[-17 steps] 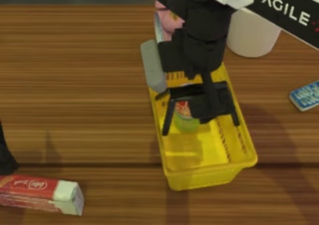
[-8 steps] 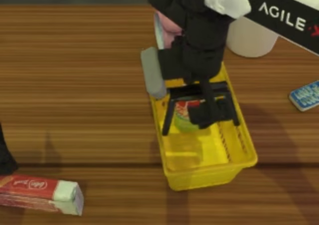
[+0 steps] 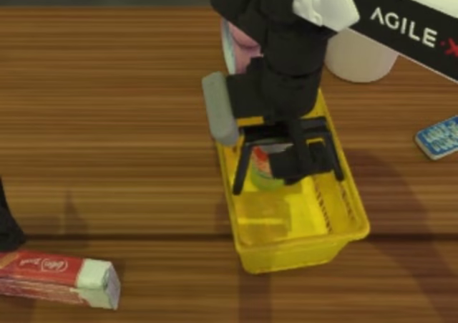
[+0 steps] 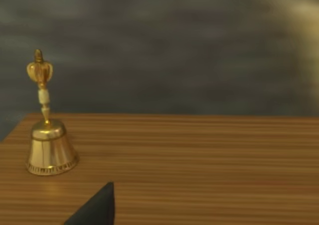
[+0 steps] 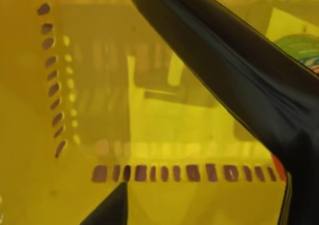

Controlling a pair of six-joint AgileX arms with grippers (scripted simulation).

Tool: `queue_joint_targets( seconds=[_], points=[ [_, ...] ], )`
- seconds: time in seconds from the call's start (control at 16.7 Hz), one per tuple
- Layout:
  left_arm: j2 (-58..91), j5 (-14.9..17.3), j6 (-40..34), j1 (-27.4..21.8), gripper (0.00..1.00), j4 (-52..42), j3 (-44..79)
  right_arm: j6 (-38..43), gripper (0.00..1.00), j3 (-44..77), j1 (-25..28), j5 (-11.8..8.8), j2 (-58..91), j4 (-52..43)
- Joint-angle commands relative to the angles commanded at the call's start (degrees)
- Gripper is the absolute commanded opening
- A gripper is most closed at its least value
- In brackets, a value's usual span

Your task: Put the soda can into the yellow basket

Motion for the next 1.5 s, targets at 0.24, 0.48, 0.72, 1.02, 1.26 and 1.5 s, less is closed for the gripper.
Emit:
queue_joint_targets(
  seconds=[0.24,0.48,0.72,1.02,1.26,1.5],
  points=[
    [0.0,0.0,0.0,0.0,1.00,0.0,0.0,0.0,0.47,0.0,0.0,0.0,0.0,0.0],
    [0.0,0.0,0.0,0.0,1.00,0.0,0.0,0.0,0.17,0.0,0.0,0.0,0.0,0.0],
    [0.0,0.0,0.0,0.0,1.00,0.0,0.0,0.0,0.00,0.0,0.0,0.0,0.0,0.0],
    [0.0,0.0,0.0,0.0,1.00,0.0,0.0,0.0,0.00,0.0,0.0,0.0,0.0,0.0],
    [0.0,0.0,0.0,0.0,1.00,0.0,0.0,0.0,0.00,0.0,0.0,0.0,0.0,0.0],
    [0.0,0.0,0.0,0.0,1.00,0.0,0.0,0.0,0.00,0.0,0.0,0.0,0.0,0.0]
  ],
)
